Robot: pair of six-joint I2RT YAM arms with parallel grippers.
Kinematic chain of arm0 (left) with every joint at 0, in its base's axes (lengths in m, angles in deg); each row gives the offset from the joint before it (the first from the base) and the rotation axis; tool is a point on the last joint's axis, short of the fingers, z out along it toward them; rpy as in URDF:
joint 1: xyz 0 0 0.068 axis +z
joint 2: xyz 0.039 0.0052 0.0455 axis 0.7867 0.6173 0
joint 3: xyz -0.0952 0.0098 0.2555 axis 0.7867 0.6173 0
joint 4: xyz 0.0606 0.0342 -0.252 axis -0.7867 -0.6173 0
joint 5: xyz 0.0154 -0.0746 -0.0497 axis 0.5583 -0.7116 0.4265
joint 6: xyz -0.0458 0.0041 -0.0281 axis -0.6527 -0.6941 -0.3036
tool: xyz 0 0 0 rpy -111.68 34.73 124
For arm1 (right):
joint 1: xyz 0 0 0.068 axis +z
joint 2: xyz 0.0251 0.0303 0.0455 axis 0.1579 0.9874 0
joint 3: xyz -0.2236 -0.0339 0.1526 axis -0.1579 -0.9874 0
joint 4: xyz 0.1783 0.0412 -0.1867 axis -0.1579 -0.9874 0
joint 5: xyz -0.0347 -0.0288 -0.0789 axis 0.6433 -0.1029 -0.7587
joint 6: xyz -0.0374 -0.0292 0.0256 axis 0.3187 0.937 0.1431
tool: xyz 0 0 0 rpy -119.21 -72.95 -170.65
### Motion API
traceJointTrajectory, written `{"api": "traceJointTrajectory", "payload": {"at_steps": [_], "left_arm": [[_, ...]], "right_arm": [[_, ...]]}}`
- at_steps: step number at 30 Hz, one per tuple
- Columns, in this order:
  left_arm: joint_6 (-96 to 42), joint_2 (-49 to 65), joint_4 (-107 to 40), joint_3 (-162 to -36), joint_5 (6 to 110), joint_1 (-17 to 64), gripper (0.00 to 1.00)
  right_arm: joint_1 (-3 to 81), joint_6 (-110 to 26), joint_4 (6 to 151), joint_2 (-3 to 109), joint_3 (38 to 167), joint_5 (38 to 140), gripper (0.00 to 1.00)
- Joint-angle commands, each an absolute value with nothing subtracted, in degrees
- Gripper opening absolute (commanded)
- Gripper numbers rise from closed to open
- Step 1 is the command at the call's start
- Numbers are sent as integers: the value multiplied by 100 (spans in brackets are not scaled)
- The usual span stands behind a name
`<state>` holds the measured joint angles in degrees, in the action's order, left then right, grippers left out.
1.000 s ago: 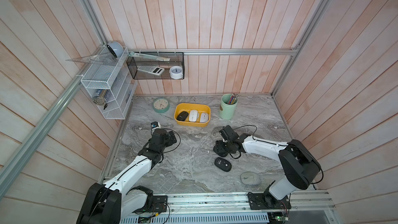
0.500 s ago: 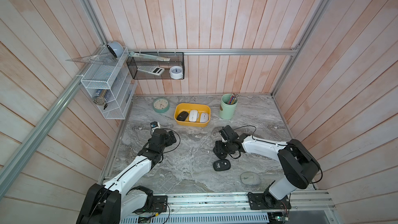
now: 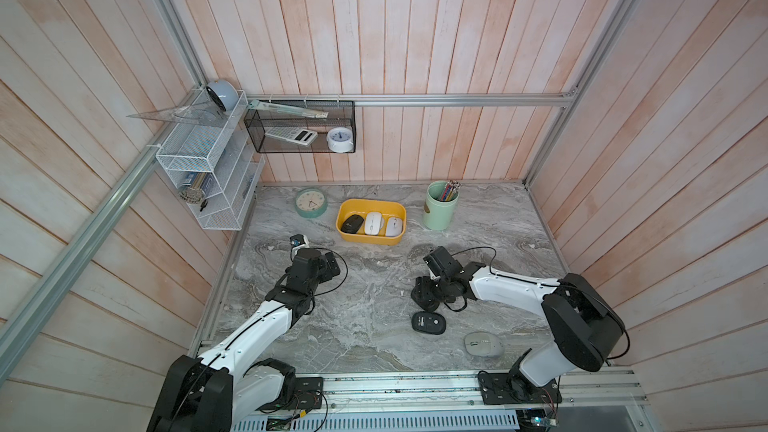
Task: Put the mouse in the storage box
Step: Pick up the mouse from the center of the board.
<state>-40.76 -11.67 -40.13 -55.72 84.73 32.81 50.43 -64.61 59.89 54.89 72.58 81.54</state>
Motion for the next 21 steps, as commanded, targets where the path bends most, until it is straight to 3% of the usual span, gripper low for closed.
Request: {"api": "traceJointTrajectory", "payload": {"at_steps": [1,10,21], "left_arm": [[-3983,-1165,-4029,-5584,8603,3309,100],[-3974,-1160,-4041,-5591,8623,3312,100],[-3977,-1152,-4075,-5602,8682,3307,100]], "right_arm": [[5105,-6565,5537,5510,6996,8256,76],[5102,-6720,5761,5302,6748,8475,66],[5109,-6917,5972,5153,6715,8526,36]]}}
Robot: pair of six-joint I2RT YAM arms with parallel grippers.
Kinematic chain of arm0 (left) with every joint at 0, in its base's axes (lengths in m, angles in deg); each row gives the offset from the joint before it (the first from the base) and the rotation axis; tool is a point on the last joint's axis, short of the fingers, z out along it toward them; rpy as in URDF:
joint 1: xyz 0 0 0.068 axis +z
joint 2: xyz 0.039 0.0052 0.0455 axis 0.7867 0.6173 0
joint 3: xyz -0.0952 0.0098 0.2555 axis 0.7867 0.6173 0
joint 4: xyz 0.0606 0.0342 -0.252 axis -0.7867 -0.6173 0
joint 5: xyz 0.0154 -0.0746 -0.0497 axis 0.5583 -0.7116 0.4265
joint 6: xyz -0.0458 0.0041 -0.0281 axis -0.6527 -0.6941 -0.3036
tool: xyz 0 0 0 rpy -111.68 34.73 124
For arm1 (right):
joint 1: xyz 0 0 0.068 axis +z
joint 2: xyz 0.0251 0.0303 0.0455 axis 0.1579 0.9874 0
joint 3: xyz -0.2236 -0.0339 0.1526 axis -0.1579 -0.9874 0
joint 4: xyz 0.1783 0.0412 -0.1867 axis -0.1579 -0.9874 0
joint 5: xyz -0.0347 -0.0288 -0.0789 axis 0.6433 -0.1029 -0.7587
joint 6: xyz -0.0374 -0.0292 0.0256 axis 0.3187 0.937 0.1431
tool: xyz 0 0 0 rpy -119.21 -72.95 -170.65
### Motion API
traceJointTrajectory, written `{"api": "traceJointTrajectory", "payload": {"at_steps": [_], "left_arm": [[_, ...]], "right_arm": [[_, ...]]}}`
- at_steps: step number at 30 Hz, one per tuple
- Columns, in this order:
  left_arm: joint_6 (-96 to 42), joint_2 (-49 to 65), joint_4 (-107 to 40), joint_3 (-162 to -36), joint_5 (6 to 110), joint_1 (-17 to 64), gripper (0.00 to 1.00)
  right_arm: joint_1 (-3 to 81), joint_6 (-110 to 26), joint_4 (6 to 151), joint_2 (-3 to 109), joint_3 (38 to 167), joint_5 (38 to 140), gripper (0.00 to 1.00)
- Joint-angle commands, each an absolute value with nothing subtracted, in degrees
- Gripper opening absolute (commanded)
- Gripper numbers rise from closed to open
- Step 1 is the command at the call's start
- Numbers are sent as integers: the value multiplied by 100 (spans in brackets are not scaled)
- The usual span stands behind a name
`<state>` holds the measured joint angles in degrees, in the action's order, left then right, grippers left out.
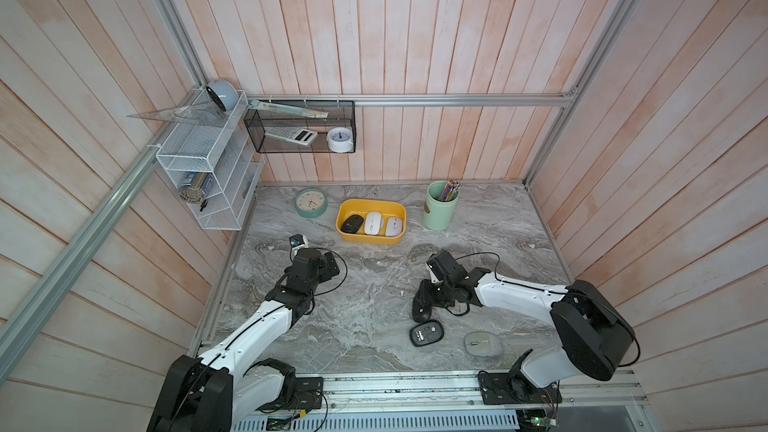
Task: Put the mouse in the storage box
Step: Pick up the mouse from the center of the board, then place the mouse in the storage box.
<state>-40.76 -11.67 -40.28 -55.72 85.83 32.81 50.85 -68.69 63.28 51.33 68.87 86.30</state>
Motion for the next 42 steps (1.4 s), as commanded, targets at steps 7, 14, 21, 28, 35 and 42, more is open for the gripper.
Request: {"api": "traceJointTrajectory", "payload": {"at_steps": [7,14,21,28,35,42], "left_arm": [[-3984,-1134,-4084,-5619,8717,3305,100],[-4014,-1275,-4127,-5568,8850,3307,100],[-4061,-1607,-4175,-5457,9092,3307,100],[-4118,-1853,-4242,-5391,9279,3309,100],[-4159,-2046,-4277,-5329,9398,3309,100],[-4133,-2175,-4333,-5322,9490,3312,100]], "right_arm": [[5110,-6855,5799,5112,6888,8377,22],[5152,-6366,4986,5094,7793,7732,19],[5148,-5649,4205,5649,9171,7074,16],[5163,-4709,3809,6568,10895,6485,16],[5195,-3632,3593,7836,12813,5550,16],[5315,-2444,4080,8984,14138,4425,16]]}}
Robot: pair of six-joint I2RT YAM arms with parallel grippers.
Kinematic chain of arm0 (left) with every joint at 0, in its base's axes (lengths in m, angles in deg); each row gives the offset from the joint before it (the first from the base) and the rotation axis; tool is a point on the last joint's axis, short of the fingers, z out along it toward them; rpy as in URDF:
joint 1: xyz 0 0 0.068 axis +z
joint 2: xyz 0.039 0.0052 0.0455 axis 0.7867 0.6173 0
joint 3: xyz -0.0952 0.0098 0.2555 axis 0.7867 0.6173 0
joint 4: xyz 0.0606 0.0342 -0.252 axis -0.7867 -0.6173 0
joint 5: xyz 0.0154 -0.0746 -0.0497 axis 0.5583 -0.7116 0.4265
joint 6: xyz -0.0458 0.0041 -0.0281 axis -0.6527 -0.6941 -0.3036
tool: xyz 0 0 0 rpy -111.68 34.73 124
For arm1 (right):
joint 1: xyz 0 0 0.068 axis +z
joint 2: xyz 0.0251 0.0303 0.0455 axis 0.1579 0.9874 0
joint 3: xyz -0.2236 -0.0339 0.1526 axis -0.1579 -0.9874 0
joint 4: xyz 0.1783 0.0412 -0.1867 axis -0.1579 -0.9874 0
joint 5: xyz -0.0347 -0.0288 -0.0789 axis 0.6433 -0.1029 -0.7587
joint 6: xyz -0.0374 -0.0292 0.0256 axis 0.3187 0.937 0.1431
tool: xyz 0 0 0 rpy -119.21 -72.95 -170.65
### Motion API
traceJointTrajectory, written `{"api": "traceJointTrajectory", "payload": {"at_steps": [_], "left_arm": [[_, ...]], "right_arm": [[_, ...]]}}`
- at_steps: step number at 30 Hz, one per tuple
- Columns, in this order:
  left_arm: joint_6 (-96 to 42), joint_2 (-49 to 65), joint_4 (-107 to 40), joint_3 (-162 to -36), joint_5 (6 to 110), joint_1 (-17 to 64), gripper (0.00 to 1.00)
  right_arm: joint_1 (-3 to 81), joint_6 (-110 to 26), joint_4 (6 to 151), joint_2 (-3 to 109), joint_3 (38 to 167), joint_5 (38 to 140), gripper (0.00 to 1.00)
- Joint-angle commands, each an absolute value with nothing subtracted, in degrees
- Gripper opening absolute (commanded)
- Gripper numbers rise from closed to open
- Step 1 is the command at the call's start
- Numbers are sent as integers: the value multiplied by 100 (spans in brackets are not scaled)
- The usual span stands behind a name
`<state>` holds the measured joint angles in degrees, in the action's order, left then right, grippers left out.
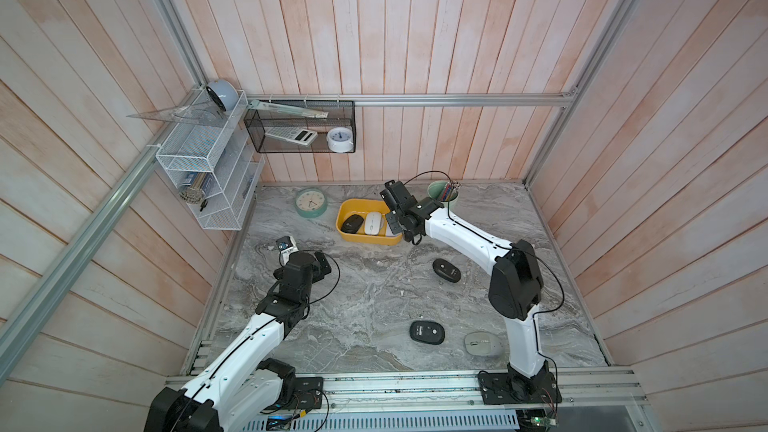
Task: Put the mouse in the storage box
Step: Place the mouse in the storage box.
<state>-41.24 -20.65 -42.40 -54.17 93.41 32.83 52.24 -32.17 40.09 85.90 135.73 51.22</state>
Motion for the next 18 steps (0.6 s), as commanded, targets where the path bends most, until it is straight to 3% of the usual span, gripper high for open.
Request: {"api": "traceJointTrajectory", "payload": {"at_steps": [1,11,18], "left_arm": [[-4127,-2192,-4330,-5320,9499,3307,100],[-4094,-2114,-4360,-5374,9517,3308,100],[-4093,-2086,-4354,-5389,9508,3307,100]], "right_arm": [[5312,-2294,4041,9180,14376,4339,16],[5373,-842,3831,11151,16922,3620,17],[5450,-126,4410,11714,16954,3229,20]]}}
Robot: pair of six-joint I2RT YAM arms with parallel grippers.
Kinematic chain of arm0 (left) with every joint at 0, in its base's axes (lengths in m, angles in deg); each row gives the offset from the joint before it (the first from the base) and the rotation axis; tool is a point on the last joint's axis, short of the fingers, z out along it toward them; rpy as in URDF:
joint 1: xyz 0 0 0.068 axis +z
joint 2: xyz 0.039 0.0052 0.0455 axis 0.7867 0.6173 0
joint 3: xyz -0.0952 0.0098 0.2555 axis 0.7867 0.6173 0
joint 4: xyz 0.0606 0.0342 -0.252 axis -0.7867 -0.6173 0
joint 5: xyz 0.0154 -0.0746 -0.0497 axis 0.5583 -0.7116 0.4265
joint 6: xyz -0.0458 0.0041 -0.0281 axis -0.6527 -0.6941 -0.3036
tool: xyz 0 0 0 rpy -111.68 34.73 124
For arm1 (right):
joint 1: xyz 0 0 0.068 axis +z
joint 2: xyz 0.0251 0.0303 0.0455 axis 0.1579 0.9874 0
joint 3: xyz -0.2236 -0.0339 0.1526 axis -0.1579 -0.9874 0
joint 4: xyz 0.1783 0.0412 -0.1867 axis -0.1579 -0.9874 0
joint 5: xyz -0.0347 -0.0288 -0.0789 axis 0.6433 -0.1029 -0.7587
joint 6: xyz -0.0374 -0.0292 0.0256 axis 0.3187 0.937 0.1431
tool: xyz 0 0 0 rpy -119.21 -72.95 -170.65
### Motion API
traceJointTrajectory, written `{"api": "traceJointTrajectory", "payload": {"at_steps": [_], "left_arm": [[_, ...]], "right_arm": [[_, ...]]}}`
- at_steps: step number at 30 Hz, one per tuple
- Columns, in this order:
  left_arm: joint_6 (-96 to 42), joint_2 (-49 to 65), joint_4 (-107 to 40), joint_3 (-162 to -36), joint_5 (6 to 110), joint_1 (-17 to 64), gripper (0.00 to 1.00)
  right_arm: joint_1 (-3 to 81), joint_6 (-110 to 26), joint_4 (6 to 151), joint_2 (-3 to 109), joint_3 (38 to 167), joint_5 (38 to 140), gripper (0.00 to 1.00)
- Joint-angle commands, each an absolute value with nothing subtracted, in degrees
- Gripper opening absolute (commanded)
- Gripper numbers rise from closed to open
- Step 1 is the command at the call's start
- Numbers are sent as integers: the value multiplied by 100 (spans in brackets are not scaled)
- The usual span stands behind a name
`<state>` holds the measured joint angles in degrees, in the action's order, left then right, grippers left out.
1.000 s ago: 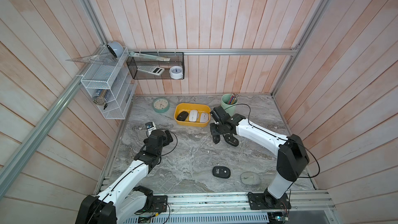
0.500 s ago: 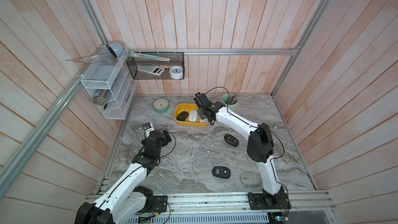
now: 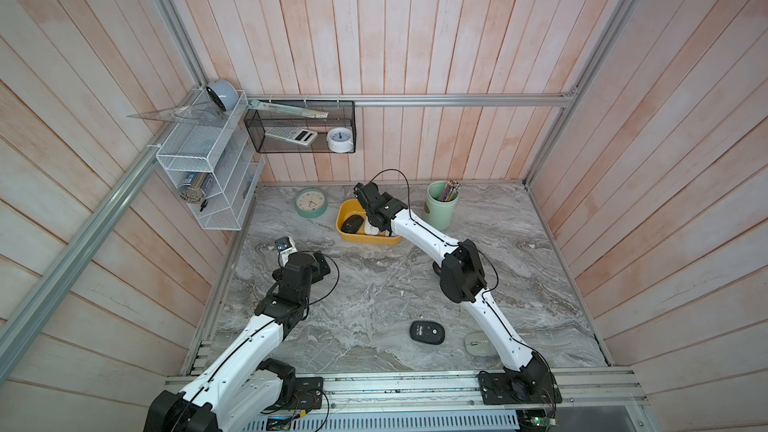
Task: Put the mouse in the storage box
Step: Place the mouse in the storage box.
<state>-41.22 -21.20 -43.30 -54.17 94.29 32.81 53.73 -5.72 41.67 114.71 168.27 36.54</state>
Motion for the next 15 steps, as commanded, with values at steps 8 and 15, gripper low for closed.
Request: {"api": "traceJointTrajectory", "payload": {"at_steps": [8,15], "left_arm": [[-4097,-2056,-4343,-5400,9482,3312,100],[-4083,-2057,-4356,-5408,9486,3307,100]], "right_arm": [[5779,397,4839,12215,16917,2707,32],[5813,-205,4276,12129,17152,3003,69]]}}
